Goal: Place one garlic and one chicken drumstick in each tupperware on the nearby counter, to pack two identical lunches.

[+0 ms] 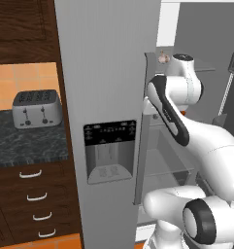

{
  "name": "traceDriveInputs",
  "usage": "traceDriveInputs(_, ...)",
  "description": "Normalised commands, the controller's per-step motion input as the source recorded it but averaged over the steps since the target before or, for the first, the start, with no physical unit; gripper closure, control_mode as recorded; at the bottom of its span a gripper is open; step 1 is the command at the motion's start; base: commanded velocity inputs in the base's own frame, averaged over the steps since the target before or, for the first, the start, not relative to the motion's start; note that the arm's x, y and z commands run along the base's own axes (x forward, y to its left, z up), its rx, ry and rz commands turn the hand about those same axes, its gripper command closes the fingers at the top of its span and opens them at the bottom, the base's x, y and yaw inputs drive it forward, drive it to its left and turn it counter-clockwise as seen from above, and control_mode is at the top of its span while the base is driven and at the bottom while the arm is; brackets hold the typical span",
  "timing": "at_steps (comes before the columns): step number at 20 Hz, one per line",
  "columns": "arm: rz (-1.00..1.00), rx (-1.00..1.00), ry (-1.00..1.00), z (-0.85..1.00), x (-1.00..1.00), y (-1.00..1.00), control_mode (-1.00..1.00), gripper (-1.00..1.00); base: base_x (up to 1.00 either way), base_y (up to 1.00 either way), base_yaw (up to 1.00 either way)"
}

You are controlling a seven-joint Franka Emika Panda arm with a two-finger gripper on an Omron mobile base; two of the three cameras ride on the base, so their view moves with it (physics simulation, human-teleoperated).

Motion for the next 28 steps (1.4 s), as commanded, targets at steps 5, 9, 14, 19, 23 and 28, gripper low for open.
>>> traceDriveInputs(5, -0.01, 0.06, -0.03, -0.19, -0.31, -0.58, -1.00, -1.00, 0.00, 0.00, 0.00)
traceDriveInputs(9, 0.02, 0.03, -0.10, -0.33, -0.04, -0.70, -1.00, -1.00, 0.00, 0.00, 0.00)
traceDriveInputs(14, 0.00, -0.05, -0.05, -0.27, 0.25, -0.75, -1.00, -1.00, 0.00, 0.00, 0.00)
traceDriveInputs(19, 0.00, -0.08, -0.15, -0.04, 0.45, -0.77, -1.00, -1.00, 0.00, 0.00, 0.00)
traceDriveInputs(23, 0.00, 0.00, -0.21, -0.20, 0.53, -0.52, -1.00, -1.00, 0.00, 0.00, 0.00)
traceDriveInputs(28, 0.02, 0.01, -0.05, -0.15, 0.80, -0.39, -1.00, -1.00, 0.00, 0.00, 0.00)
